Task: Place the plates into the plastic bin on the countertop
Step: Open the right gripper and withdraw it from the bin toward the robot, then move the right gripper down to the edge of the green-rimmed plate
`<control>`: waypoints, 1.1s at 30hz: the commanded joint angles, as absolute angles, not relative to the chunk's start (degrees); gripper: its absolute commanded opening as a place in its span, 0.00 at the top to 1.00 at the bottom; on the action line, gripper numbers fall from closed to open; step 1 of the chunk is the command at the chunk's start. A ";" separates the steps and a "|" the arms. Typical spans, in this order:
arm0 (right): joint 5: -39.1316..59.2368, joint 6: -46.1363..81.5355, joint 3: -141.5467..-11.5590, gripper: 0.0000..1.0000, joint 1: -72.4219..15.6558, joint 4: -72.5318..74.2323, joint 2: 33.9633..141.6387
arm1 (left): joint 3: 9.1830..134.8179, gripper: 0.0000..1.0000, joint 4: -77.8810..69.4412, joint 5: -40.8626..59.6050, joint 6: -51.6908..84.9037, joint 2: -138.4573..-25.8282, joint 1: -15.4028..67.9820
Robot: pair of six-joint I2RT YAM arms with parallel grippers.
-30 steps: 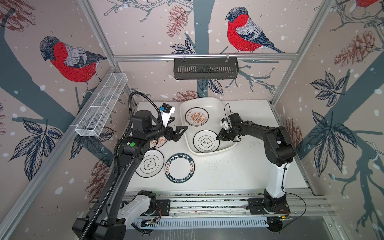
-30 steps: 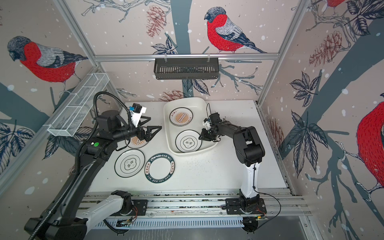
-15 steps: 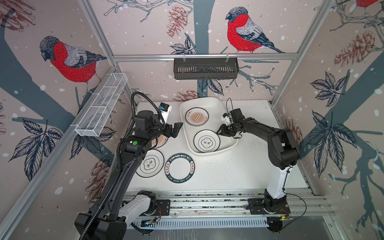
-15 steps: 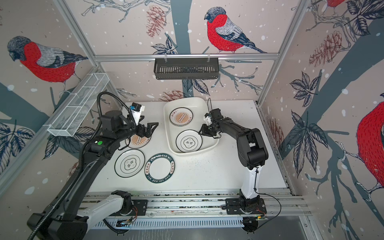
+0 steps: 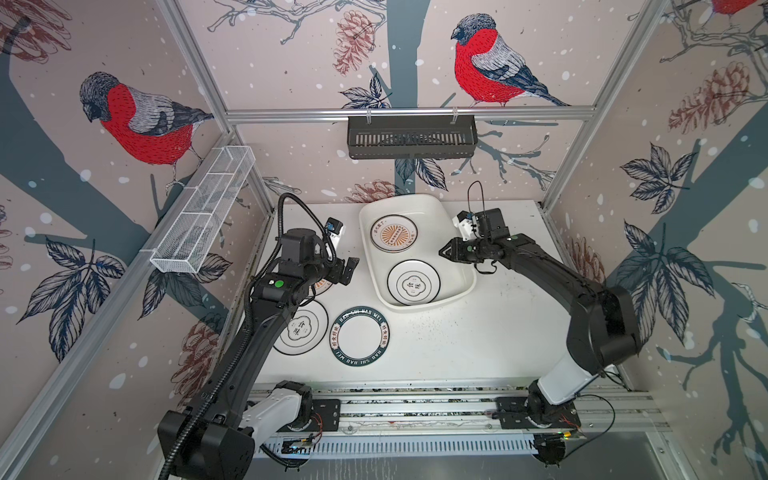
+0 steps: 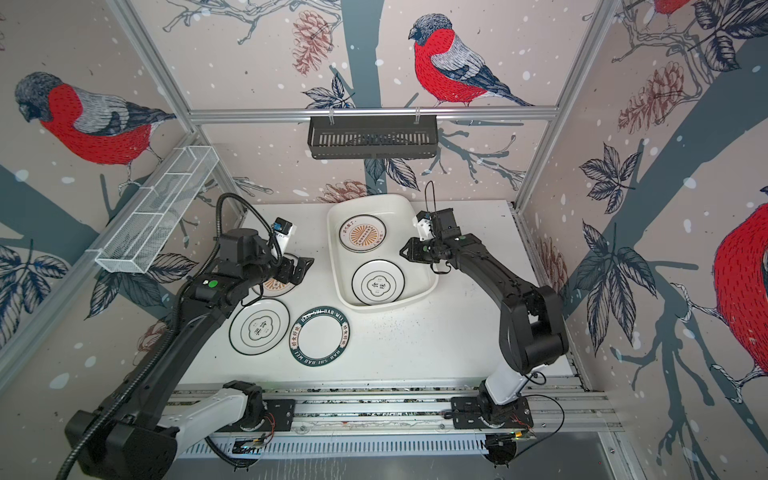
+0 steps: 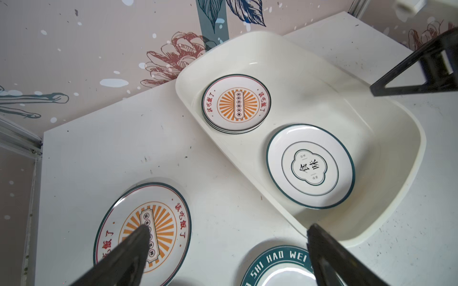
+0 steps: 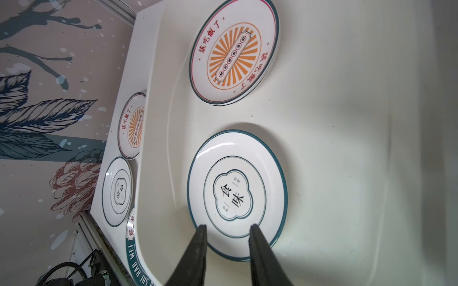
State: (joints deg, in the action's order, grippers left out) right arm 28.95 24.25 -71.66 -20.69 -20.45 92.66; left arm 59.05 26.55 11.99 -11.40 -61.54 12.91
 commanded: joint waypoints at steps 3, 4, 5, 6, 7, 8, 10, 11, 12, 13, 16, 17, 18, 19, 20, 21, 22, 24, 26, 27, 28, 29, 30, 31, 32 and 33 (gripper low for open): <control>30.93 29.83 -64.43 0.67 -23.51 -16.64 83.56 | 56.00 0.02 27.68 15.92 -13.36 -59.44 12.92; 31.02 31.03 -62.45 0.67 -24.65 -15.75 81.63 | 55.16 0.02 27.25 16.28 -12.92 -59.20 12.86; 30.98 32.15 -60.15 0.67 -25.88 -14.67 79.58 | 54.60 0.02 26.70 16.46 -12.39 -58.94 12.91; 30.94 33.29 -58.20 0.67 -27.00 -13.75 77.99 | 54.07 0.02 26.24 16.50 -11.91 -58.81 12.91; 30.81 34.63 -56.04 0.67 -28.23 -12.83 75.85 | 53.69 0.02 25.81 16.60 -11.19 -58.71 12.91; 30.61 36.13 -54.05 0.67 -29.30 -11.59 73.87 | 53.61 0.02 25.69 16.83 -10.68 -58.71 12.92; 29.62 39.91 -49.18 0.66 -31.52 -8.55 68.46 | 53.67 0.02 25.66 17.97 -9.68 -58.93 12.85; 29.12 41.79 -46.86 0.65 -32.45 -6.77 66.20 | 53.76 0.02 25.59 18.45 -9.24 -58.97 12.92; 28.39 44.09 -44.28 0.65 -33.54 -4.93 63.60 | 53.92 0.02 25.50 19.01 -8.90 -58.93 12.92; 27.54 45.73 -42.34 0.64 -34.67 -3.92 61.24 | 53.96 0.02 25.25 19.44 -8.55 -58.97 12.91; 23.42 50.22 -36.86 0.62 -38.54 -2.09 54.85 | 54.40 0.02 24.54 20.93 -7.72 -58.72 12.92; 22.32 51.53 -35.48 0.61 -39.81 -1.54 53.30 | 54.64 0.02 24.23 21.38 -7.50 -58.63 12.88; 21.30 53.11 -33.66 0.61 -41.28 -0.52 51.80 | 54.98 0.02 24.01 21.68 -7.10 -58.52 12.87; 20.78 54.64 -32.04 0.61 -42.61 0.57 50.82 | 55.30 0.02 23.72 22.02 -6.80 -58.53 12.88; 20.15 55.66 -31.02 0.61 -43.79 1.23 50.14 | 55.68 0.02 23.48 22.34 -6.63 -58.47 12.92; 18.95 56.50 -30.24 0.61 -45.38 1.40 49.66 | 56.12 0.02 23.27 22.69 -6.35 -58.53 12.84; 17.05 57.40 -29.47 0.61 -47.49 1.59 49.18 | 56.53 0.02 23.08 23.02 -5.97 -58.54 12.94; 14.11 59.27 -27.81 0.61 -50.89 3.37 48.76 | 56.86 0.02 22.70 23.52 -5.10 -58.54 12.92; 12.16 61.36 -25.75 0.61 -53.81 6.98 49.06 | 56.82 0.02 22.59 24.11 -3.94 -58.58 12.92; 11.35 62.34 -24.73 0.61 -55.34 8.87 49.69 | 56.86 0.02 22.42 24.51 -3.49 -58.54 12.88; 10.64 63.12 -23.82 0.61 -56.66 10.55 50.48 | 56.84 0.02 22.44 24.85 -3.19 -58.37 12.85; 9.99 63.72 -23.08 0.61 -57.73 12.00 51.12 | 56.86 0.02 22.42 25.24 -3.12 -58.16 12.92; 9.71 64.10 -22.68 0.61 -58.73 13.15 52.31 | 56.85 0.02 22.40 25.52 -3.16 -57.94 12.92; 9.08 64.37 -22.62 0.61 -59.83 13.84 53.16 | 56.87 0.02 22.46 25.69 -3.25 -57.71 12.87; 8.17 64.66 -22.53 0.61 -60.90 14.48 53.67 | 56.86 0.02 22.61 25.71 -3.40 -57.57 12.88; 7.09 65.24 -22.19 0.61 -62.18 15.58 54.48 | 56.84 0.02 22.67 25.75 -3.51 -57.42 12.86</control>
